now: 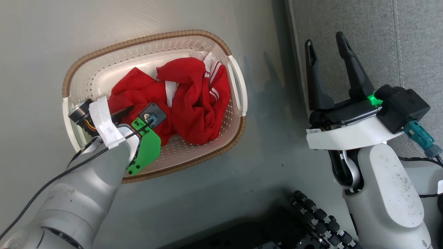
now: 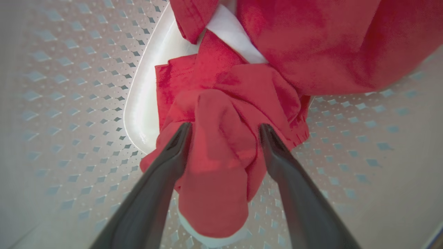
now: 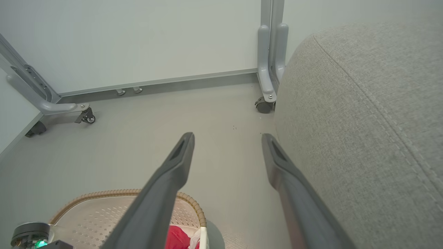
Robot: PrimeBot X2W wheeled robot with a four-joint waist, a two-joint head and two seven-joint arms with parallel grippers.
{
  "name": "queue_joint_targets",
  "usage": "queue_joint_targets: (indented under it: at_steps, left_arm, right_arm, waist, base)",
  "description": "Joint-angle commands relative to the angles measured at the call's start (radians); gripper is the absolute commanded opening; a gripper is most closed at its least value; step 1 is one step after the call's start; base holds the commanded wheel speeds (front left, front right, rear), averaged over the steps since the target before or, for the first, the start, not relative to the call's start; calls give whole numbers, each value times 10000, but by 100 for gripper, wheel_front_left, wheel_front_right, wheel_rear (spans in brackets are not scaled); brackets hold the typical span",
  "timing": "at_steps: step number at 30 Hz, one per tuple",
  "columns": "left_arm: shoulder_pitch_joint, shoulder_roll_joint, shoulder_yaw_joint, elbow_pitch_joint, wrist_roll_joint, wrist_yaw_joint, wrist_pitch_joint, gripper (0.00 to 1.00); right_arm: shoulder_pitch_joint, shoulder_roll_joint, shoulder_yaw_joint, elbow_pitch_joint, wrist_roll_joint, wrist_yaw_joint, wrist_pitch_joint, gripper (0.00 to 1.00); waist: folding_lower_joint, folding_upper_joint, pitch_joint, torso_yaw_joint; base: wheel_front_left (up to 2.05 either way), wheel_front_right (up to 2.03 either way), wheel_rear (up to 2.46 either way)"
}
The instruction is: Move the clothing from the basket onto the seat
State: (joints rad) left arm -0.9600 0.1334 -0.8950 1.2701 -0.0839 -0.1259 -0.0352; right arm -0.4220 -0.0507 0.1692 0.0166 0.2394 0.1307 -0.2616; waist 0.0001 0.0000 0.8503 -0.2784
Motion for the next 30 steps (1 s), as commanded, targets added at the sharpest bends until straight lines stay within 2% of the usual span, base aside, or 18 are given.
queue_joint_targets:
  at_steps: [1, 12, 13, 14, 16, 17, 23, 30]
  left_arm:
    - [-241, 141, -39, 56, 61, 60, 140, 100]
    - [-625, 471, -525, 154, 213, -4, 1312, 100]
    - [-635, 494, -595, 155, 270, -7, 1381, 91]
    - [-642, 523, -627, 159, 235, -14, 1467, 65]
    - [-663, 597, -715, 167, 268, -28, 1556, 28]
    - [-669, 625, -741, 169, 261, -32, 1591, 0]
    - [-714, 694, -958, 180, 245, -31, 1719, 0]
    - [-545, 499, -921, 133, -13, 3, 1036, 0]
  right_arm:
    - [-174, 3, 20, -7, 60, 1, -36, 100]
    - [-350, 3, 260, -230, 293, 1, -40, 100]
    - [-366, 3, 277, -236, 318, 1, -39, 100]
    - [-386, 2, 297, -250, 338, 1, -39, 100]
    - [-414, 3, 346, -265, 367, 1, -39, 100]
    - [-422, 3, 361, -268, 365, 1, -39, 100]
    - [-500, 3, 349, -275, 371, 1, -40, 100]
    - [-445, 2, 266, -167, 121, 1, -40, 100]
  waist:
    - [-1, 0, 301, -215]
    - [-1, 0, 846, -481]
    - [-1, 0, 867, -500]
    - [-1, 0, 907, -528]
    - [-1, 0, 968, -574]
    - [-1, 0, 992, -596]
    - [-1, 0, 1049, -658]
    - [-1, 0, 697, -460]
  base:
    - [0, 0, 0]
    - [0, 0, 0]
    - [0, 0, 0]
    - [0, 0, 0]
    - [0, 0, 0]
    - [0, 0, 0]
    - [0, 0, 0]
    - [0, 0, 0]
